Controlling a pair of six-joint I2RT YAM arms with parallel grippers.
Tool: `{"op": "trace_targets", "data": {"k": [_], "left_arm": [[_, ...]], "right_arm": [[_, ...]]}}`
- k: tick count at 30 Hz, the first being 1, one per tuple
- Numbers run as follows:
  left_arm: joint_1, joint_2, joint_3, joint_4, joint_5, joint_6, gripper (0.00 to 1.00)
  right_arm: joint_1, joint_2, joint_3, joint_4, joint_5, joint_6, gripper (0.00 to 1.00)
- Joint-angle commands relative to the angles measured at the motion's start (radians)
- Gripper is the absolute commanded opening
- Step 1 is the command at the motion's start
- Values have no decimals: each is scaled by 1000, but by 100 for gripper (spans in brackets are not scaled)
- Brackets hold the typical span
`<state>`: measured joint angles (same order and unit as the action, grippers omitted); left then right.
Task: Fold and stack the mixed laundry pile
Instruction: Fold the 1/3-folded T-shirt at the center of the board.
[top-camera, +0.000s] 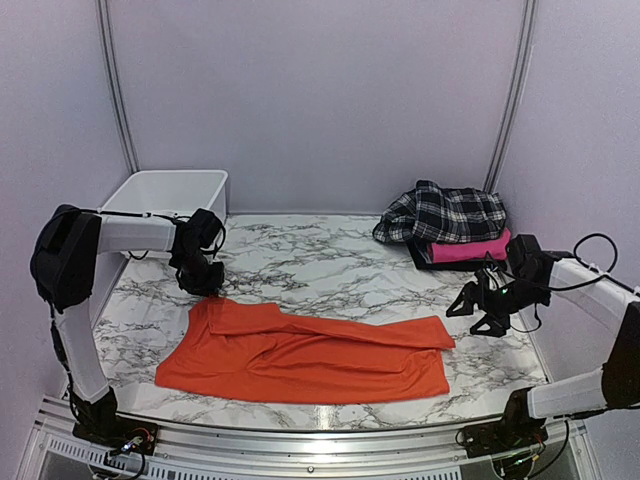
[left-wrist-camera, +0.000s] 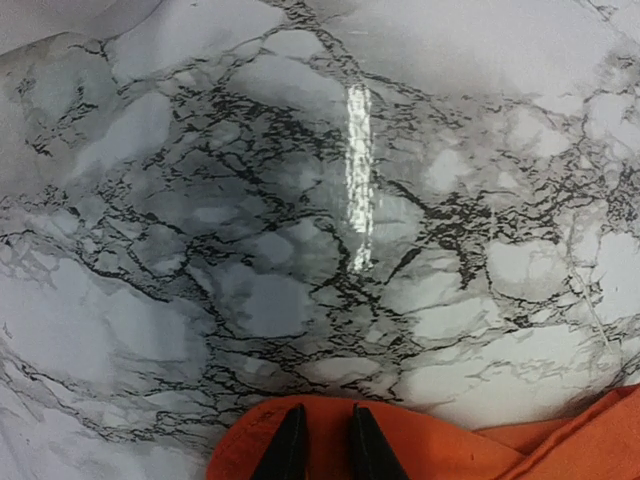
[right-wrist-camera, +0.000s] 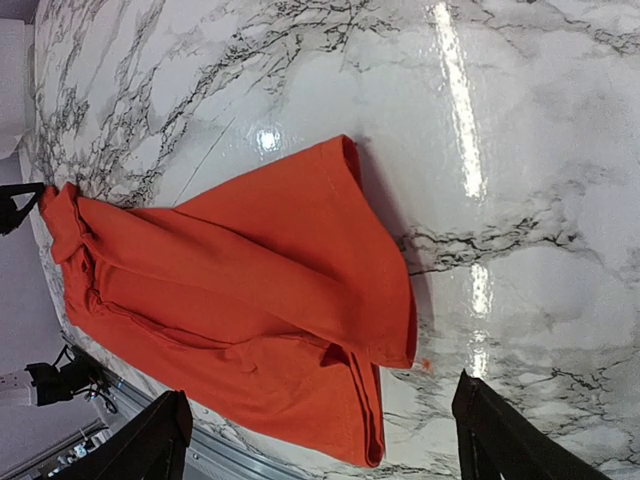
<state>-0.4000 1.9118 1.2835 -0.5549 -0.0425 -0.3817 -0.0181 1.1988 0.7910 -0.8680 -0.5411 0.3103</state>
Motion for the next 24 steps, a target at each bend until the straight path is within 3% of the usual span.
{"op": "trace_targets", "data": {"k": [1, 2, 7, 14, 24], "left_arm": [[48, -19, -29, -12, -17, -24, 6], [60, -36, -40, -12, -33, -27, 0], [112, -98, -74, -12, -91, -19, 0], [153, -61, -58, -12, -107, -7, 0], [182, -30, -61, -7, -118, 4, 0]], "right_arm": [[-5, 5, 32, 21, -7, -7, 86], [-5, 9, 32, 24, -9, -7, 86], [-2, 32, 28, 51, -27, -13, 86], [-7, 40, 28, 42, 30, 5, 89], [-71, -196, -98, -32, 71, 117, 98]]}}
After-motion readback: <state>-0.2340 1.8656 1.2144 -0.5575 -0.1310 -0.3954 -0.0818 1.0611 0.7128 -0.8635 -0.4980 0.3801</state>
